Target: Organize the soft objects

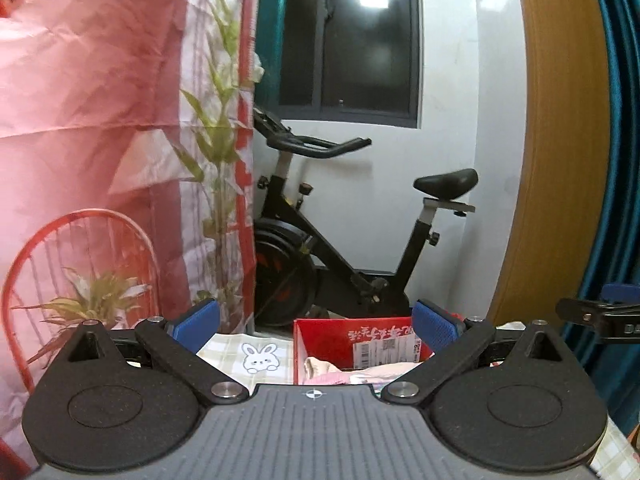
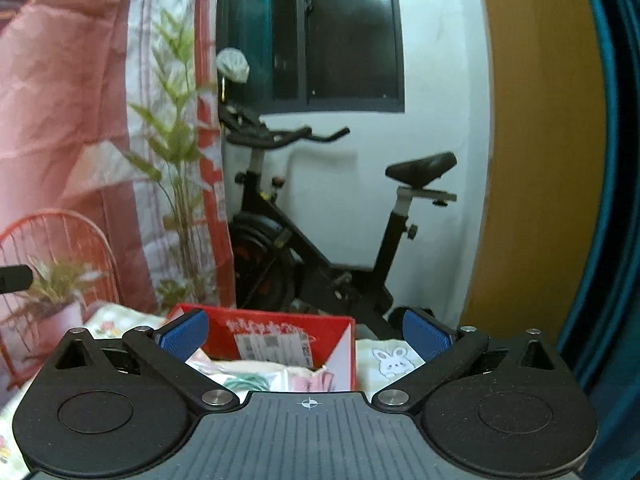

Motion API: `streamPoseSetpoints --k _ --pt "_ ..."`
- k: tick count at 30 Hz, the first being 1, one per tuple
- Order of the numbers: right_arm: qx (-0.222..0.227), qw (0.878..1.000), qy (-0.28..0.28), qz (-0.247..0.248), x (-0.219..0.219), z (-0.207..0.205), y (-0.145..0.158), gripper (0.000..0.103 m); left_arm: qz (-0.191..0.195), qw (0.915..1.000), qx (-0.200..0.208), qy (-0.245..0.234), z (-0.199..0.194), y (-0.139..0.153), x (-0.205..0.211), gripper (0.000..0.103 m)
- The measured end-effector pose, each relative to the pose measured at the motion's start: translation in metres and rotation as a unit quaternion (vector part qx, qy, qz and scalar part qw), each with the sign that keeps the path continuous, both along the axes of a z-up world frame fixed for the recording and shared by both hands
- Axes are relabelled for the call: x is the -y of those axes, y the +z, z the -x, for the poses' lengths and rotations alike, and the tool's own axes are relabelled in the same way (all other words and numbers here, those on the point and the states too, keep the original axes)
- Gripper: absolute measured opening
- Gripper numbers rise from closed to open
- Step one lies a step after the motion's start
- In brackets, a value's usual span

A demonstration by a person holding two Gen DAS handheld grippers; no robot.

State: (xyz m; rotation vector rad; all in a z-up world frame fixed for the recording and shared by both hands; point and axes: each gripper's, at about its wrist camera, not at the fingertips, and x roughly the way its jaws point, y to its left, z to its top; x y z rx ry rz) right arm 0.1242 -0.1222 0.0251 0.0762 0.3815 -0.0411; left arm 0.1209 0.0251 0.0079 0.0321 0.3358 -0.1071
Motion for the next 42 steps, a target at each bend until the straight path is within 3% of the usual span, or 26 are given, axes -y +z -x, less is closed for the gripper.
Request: streamPoseSetpoints --k 3,15,42 --pt "0.007 1.000 0.017 -0.008 0.000 0.017 0.012 0.103 -0.010 0.9999 -0.005 0.011 0.011 0.008 0.003 0.103" --pt "0.035 0.999 0.001 -0.013 -0.005 0.065 0.032 0.103 -0.037 0.9989 0.017 0.024 0.052 0.021 0.007 0.103" --pt "0.037 0.999 -0.023 -0.014 -0.002 0.074 0.027 0.103 -0.030 0.9993 0.012 0.018 0.057 0.016 0.007 0.103"
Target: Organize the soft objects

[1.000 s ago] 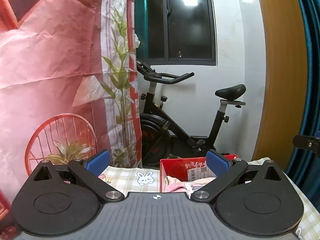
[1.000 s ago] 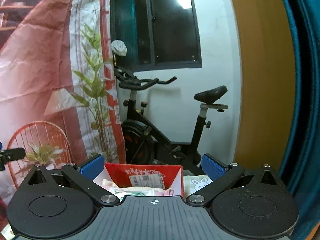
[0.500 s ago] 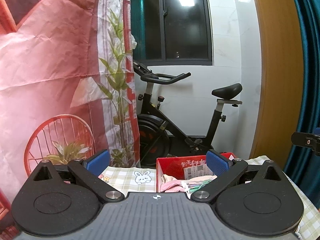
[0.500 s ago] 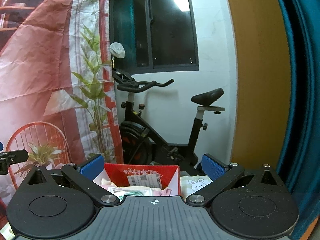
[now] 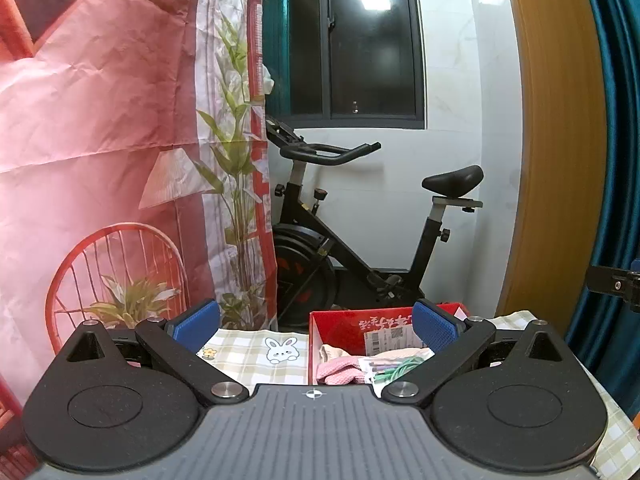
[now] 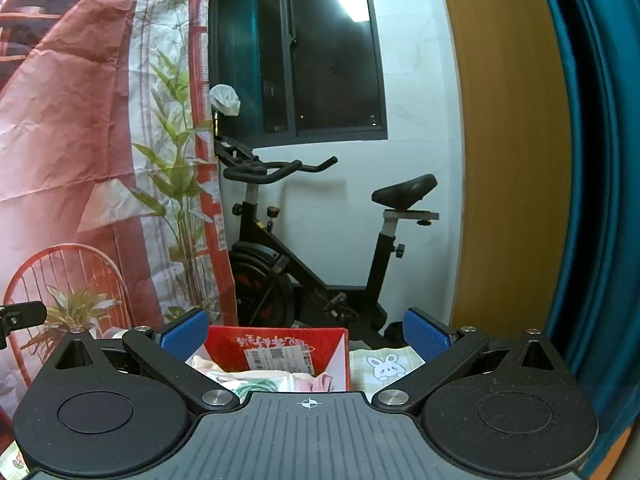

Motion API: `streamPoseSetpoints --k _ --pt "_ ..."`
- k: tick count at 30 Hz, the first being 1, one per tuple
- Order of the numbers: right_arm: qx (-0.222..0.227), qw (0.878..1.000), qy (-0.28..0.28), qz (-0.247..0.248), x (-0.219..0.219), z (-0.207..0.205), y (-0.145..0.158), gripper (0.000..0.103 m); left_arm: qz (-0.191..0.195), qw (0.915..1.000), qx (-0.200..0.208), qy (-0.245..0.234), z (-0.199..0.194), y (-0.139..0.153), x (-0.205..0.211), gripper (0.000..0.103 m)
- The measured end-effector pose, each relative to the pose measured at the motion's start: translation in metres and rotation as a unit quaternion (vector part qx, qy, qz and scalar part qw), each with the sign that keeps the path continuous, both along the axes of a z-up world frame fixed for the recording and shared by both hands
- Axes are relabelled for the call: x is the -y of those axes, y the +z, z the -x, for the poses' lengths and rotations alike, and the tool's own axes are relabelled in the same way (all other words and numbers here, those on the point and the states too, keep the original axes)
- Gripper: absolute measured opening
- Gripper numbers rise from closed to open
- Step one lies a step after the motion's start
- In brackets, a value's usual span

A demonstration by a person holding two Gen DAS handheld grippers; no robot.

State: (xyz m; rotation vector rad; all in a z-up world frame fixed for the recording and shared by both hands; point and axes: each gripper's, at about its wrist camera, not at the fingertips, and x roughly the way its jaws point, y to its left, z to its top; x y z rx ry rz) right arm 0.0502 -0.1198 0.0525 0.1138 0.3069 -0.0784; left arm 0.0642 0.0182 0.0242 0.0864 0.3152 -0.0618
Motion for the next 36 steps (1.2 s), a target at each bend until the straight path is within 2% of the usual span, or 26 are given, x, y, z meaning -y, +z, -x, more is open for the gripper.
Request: streamPoseSetpoints --k 36 --pt "-0.007 1.000 -0.003 0.000 0.0053 -0.0004 -0.0071 0.103 0.032 0.9994 -0.001 -0.010 0.0036 -0.0022 -0.0063 0.103"
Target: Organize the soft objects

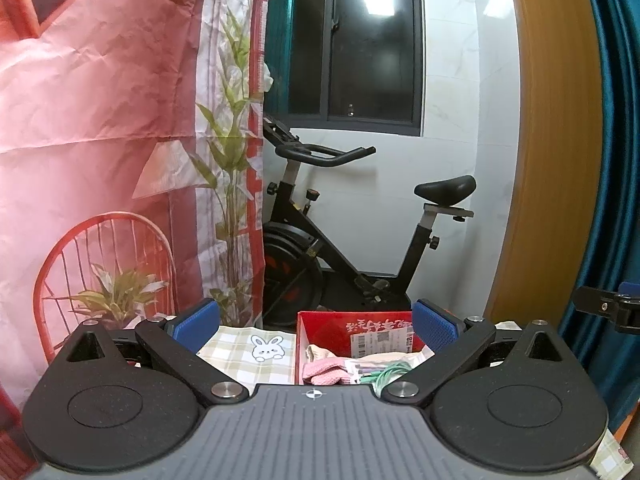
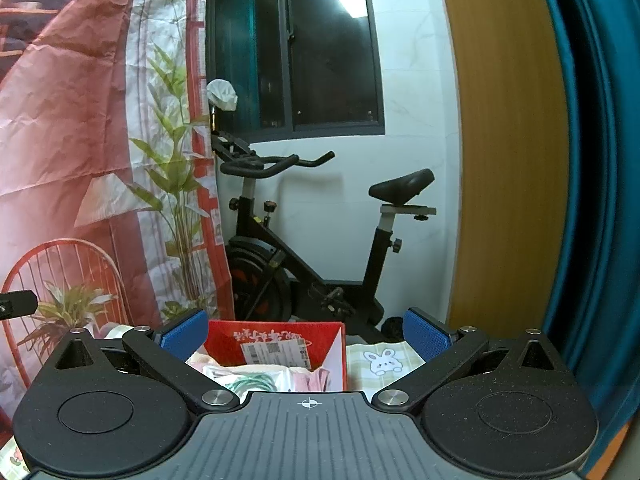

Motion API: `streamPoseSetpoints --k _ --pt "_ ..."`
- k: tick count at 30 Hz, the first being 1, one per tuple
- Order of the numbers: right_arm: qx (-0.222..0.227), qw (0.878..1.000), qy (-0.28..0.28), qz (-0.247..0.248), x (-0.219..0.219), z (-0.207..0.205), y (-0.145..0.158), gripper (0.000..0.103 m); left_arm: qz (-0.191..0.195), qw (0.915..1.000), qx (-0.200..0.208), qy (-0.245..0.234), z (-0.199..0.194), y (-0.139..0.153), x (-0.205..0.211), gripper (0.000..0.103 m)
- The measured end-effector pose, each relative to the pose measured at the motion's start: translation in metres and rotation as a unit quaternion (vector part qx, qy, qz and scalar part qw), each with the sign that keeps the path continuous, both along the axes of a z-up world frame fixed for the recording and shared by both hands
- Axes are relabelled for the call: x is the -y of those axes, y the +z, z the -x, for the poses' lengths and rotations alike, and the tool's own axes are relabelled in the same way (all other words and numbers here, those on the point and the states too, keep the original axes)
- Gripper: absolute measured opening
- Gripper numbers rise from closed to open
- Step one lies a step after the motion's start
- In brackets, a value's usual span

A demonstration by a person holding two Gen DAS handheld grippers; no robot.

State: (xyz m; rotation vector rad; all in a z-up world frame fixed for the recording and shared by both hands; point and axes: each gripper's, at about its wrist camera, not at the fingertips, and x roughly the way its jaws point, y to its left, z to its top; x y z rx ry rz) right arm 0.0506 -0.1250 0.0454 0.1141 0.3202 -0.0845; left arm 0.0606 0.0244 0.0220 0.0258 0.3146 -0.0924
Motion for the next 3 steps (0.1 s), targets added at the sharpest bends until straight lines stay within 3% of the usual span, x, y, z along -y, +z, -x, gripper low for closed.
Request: streamPoseSetpoints --k 3 --pt "0.000 1.000 0.000 -0.001 0.0003 0.0000 -0.0010 0.103 -0.001 1.0000 0.000 0.003 -0.0001 -0.0002 0.0002 0.103"
